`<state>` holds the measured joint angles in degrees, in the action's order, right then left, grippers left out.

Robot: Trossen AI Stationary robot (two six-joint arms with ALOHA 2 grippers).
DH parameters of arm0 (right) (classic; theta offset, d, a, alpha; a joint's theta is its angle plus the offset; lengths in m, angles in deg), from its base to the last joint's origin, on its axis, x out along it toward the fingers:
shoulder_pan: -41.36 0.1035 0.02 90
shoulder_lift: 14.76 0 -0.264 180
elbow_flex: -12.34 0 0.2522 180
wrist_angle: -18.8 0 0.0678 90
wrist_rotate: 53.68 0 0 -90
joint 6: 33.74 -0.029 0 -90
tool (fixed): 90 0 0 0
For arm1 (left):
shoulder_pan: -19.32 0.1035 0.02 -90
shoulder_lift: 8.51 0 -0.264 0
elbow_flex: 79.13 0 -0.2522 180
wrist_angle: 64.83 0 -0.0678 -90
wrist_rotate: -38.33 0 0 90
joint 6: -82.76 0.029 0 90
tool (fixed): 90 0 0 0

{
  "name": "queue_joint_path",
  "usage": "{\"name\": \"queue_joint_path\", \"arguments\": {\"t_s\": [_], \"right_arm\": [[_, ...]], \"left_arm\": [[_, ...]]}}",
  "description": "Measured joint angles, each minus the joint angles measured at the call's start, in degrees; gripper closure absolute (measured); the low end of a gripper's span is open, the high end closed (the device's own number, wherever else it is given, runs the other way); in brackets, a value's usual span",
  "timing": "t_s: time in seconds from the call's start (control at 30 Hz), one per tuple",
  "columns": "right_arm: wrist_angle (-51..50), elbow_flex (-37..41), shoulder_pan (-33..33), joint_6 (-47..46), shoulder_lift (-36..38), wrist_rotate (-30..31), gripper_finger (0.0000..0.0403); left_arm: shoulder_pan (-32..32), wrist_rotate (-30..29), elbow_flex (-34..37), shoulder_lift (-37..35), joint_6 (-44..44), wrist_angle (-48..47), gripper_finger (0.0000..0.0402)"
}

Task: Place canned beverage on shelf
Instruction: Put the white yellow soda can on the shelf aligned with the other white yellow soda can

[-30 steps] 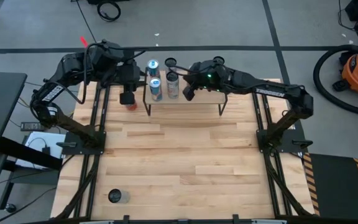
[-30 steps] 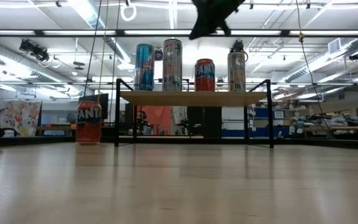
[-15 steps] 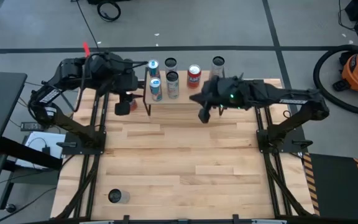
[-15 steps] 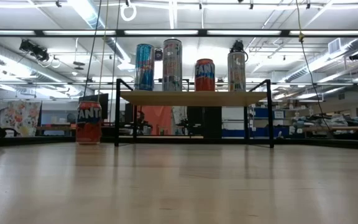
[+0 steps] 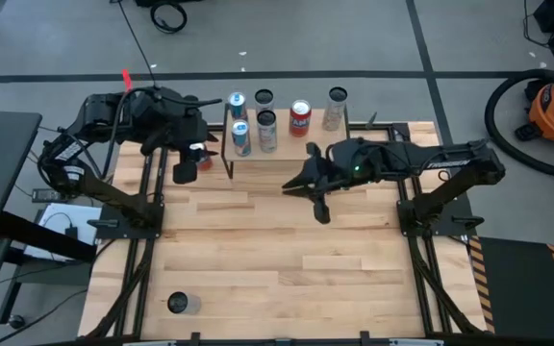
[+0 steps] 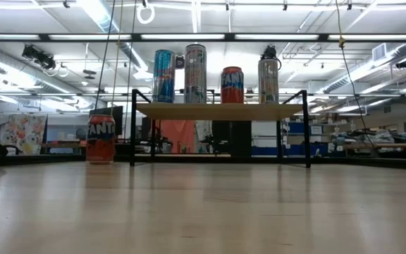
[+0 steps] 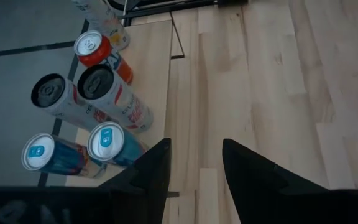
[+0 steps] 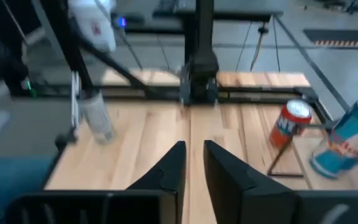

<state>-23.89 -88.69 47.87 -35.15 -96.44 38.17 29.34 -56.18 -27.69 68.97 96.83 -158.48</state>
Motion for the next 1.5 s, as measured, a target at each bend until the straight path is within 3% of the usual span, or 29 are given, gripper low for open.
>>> {"name": "queue_joint_path", "arguments": {"t_s": [0.23, 0.47, 1.5], "right_arm": [[1.0, 0.0, 0.7, 5.9, -1.7, 0.0, 0.0285], [1.7, 0.0, 0.7, 5.5, -2.5, 0.2, 0.0249], [6.5, 0.0, 0.4, 2.5, -2.6, 1.4, 0.0249]], "left_arm": [[0.0, 0.0, 0.0, 0.0, 0.0, -0.1, 0.0246], [0.0, 0.0, 0.0, 0.0, 0.1, -0.3, 0.0246], [0.0, 0.0, 0.0, 0.0, -4.2, -0.1, 0.0246]]}}
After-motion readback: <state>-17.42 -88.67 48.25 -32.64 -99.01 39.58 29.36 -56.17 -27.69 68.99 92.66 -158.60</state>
